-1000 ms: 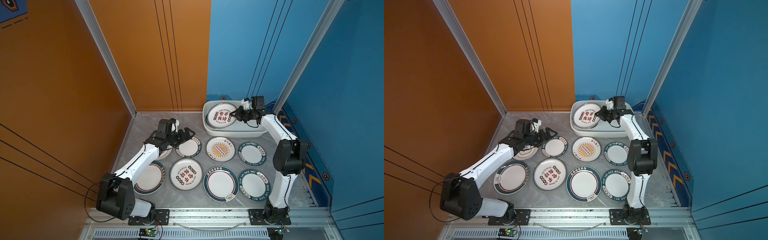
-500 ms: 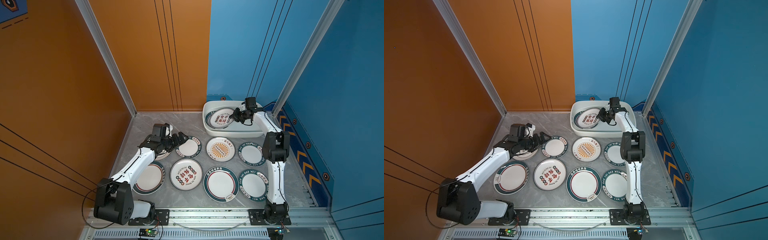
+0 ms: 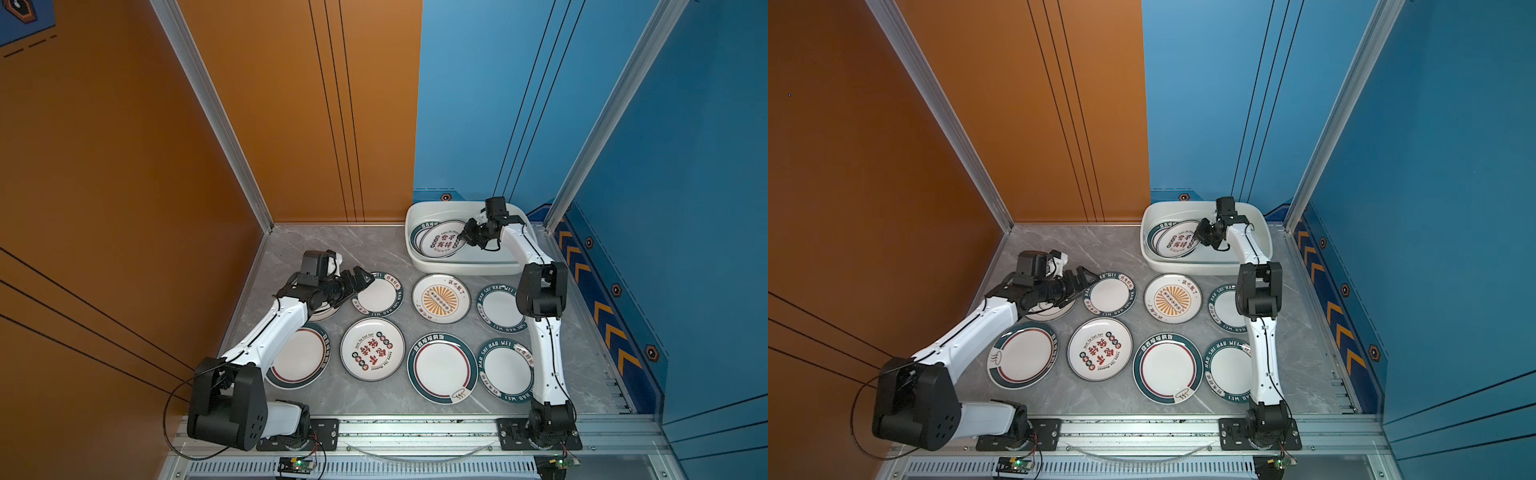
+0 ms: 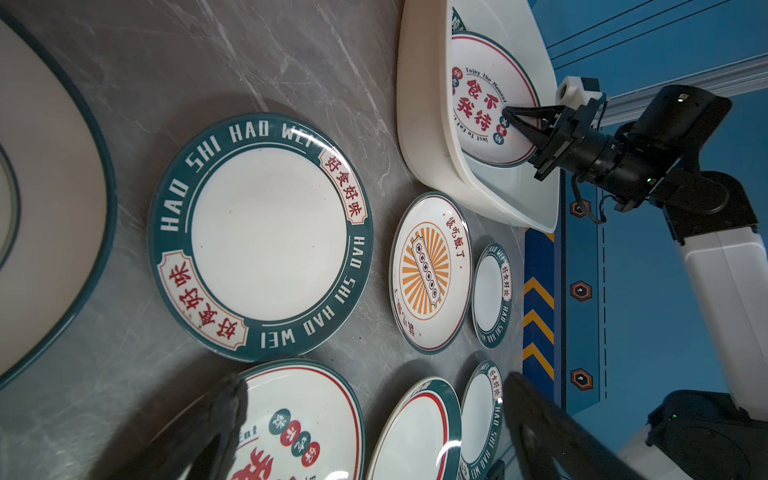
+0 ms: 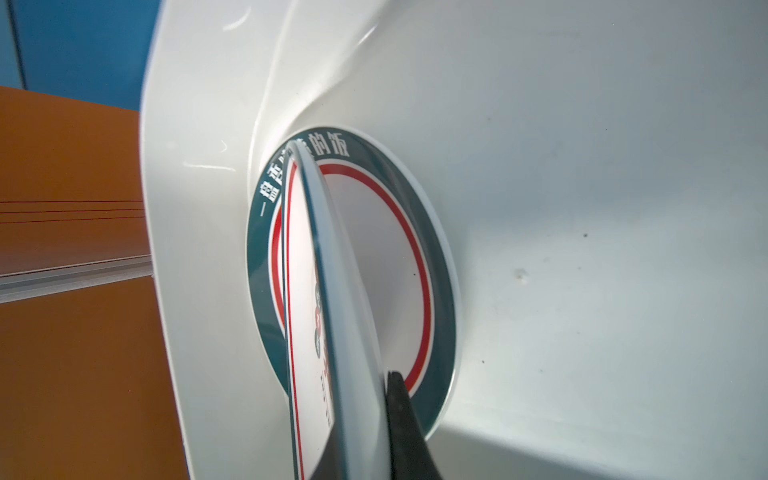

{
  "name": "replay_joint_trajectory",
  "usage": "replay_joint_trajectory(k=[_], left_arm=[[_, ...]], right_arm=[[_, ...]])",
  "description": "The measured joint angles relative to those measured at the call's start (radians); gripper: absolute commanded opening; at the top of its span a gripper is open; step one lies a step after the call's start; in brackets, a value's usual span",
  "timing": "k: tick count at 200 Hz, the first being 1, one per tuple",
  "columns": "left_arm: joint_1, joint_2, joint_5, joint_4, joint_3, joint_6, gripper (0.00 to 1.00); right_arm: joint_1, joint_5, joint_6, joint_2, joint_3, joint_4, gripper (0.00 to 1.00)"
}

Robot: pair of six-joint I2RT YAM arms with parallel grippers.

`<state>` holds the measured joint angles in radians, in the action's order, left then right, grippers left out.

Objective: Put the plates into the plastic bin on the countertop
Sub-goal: 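Lower the plate into the white bin with the right gripper and open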

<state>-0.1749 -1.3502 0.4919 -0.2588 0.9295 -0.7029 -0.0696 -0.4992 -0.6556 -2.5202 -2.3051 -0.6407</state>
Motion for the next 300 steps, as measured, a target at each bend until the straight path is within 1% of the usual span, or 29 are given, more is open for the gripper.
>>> replay_joint_trajectory(k=[33,46,55,68,134,169,212,265,300], left_arm=[[0.01,-0.01,0.01,0.0,0.0,0.0,0.98],[0.011,-0.013,0.01,0.0,0.0,0.0,0.98],[0.011,-0.017,0.01,0.0,0.0,0.0,0.98],[0.011,-0.019,0.01,0.0,0.0,0.001,0.99],[0.011,-0.021,0.014,-0.002,0.0,0.011,0.99],[0.013,-0.02,0.014,-0.011,0.0,0.03,0.99],[0.023,-0.006,0.014,-0.032,-0.007,0.053,0.99],[0.044,0.004,0.014,-0.055,-0.032,0.068,1.0],[0.044,0.019,0.014,-0.085,-0.033,0.086,0.99]], right_arm=[[-0.003,0.0,-0.003,-0.01,-0.01,0.003,0.0],[-0.005,0.006,-0.003,-0.011,-0.011,0.002,0.05],[-0.006,0.007,-0.003,-0.011,-0.011,0.002,0.11],[-0.007,0.007,-0.002,-0.012,-0.014,0.0,0.16],[-0.011,0.06,0.032,-0.044,-0.016,-0.048,0.35],[-0.018,0.086,0.055,-0.045,-0.018,-0.068,0.42],[-0.034,0.122,0.087,-0.045,-0.032,-0.101,0.48],[-0.051,0.161,0.118,-0.045,-0.045,-0.126,0.52],[-0.058,0.163,0.135,-0.046,-0.069,-0.135,0.54]])
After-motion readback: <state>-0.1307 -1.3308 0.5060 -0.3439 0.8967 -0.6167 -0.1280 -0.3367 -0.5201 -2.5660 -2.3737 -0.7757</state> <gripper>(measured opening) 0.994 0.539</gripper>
